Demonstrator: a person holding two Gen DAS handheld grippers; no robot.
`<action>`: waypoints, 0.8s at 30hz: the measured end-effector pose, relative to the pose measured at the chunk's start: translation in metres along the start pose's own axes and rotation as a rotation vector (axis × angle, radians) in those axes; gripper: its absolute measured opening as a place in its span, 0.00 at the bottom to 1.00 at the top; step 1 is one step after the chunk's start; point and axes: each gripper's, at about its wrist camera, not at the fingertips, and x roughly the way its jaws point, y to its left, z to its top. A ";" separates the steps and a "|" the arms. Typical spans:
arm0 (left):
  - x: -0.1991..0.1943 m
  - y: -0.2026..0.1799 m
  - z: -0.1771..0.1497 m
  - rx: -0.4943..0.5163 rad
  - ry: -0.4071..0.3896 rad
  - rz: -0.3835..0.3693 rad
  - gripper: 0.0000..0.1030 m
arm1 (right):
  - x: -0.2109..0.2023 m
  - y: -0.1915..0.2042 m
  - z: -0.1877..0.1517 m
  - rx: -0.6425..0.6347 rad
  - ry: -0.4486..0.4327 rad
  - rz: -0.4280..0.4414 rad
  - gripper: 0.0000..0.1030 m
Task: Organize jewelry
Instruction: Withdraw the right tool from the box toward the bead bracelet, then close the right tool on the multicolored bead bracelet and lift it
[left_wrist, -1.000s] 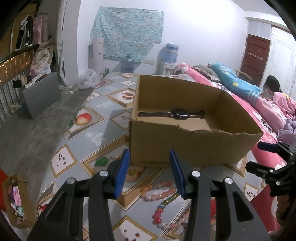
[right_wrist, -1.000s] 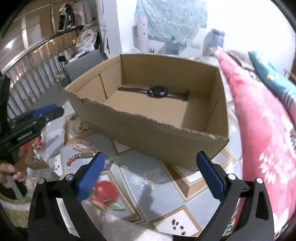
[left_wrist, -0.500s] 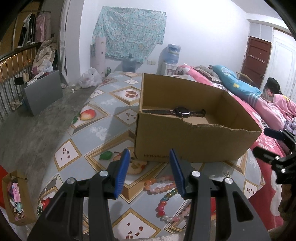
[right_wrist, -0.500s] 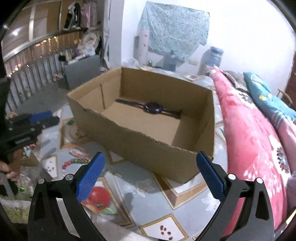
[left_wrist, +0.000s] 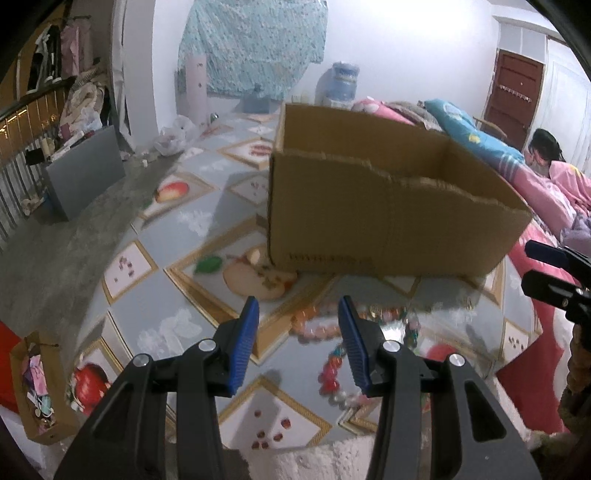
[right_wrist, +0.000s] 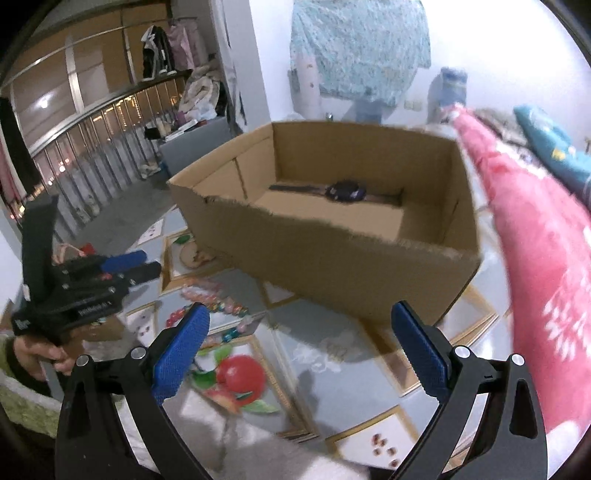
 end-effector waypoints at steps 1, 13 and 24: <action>0.002 -0.001 -0.003 0.004 0.006 -0.006 0.42 | 0.003 0.000 -0.001 0.016 0.015 0.020 0.90; 0.020 -0.027 -0.020 0.135 0.076 -0.066 0.34 | 0.045 0.016 -0.006 0.118 0.179 0.231 0.43; 0.042 -0.030 -0.023 0.203 0.148 -0.046 0.23 | 0.078 0.026 -0.006 0.127 0.284 0.210 0.33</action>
